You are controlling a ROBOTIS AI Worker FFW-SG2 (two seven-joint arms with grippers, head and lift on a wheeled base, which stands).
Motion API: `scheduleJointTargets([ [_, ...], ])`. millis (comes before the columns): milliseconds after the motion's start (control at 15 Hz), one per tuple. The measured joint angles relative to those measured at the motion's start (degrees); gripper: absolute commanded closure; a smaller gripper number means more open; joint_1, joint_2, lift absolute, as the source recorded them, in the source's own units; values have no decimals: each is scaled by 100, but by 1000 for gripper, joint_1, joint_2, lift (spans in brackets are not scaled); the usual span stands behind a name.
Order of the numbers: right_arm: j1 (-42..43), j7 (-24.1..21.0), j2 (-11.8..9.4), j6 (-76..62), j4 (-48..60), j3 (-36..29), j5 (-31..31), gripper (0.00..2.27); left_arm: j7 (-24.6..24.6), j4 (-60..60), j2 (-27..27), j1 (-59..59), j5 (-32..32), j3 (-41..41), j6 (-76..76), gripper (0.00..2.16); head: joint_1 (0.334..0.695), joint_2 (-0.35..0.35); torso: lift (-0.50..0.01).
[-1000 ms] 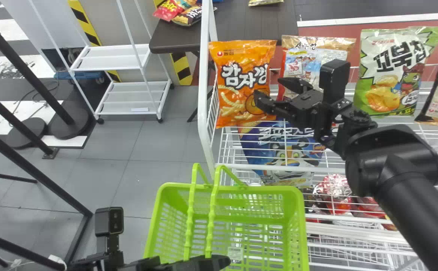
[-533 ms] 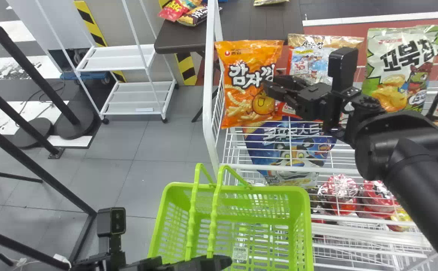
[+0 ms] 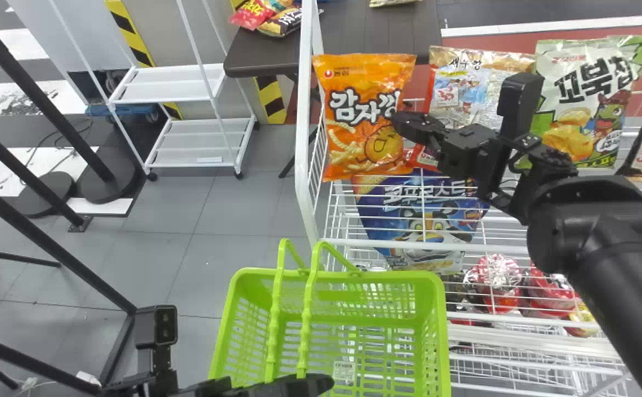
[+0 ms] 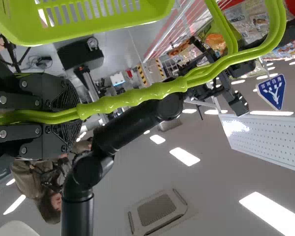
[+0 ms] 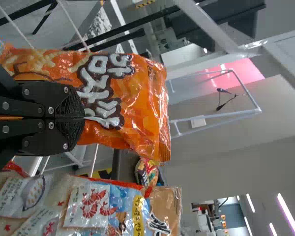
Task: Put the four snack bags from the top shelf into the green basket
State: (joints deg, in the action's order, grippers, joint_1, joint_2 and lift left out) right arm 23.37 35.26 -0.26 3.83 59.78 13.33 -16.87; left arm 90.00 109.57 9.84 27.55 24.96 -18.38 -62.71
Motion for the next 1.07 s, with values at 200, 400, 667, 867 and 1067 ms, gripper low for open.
scheduleJointTargets([
  [200,-508,-85,0,423,970,-79,-250,2243,0,3,0,12,0,-5,0,2145,695,210,0],
  [400,-1452,-236,0,922,2484,-400,-345,2243,0,3,0,0,0,-40,0,2145,695,204,0],
  [667,-2332,-204,0,1227,3591,-832,-866,2243,0,-6,-8,-111,-14,-24,0,2145,695,170,0],
  [867,-3166,-194,22,2094,4555,-1298,-1191,2243,0,-28,-10,-188,-49,10,0,2145,695,134,0],
  [1067,-4282,-150,26,2839,5767,-1700,-1415,2243,0,-102,-23,-275,-89,-12,0,2145,695,122,0],
])
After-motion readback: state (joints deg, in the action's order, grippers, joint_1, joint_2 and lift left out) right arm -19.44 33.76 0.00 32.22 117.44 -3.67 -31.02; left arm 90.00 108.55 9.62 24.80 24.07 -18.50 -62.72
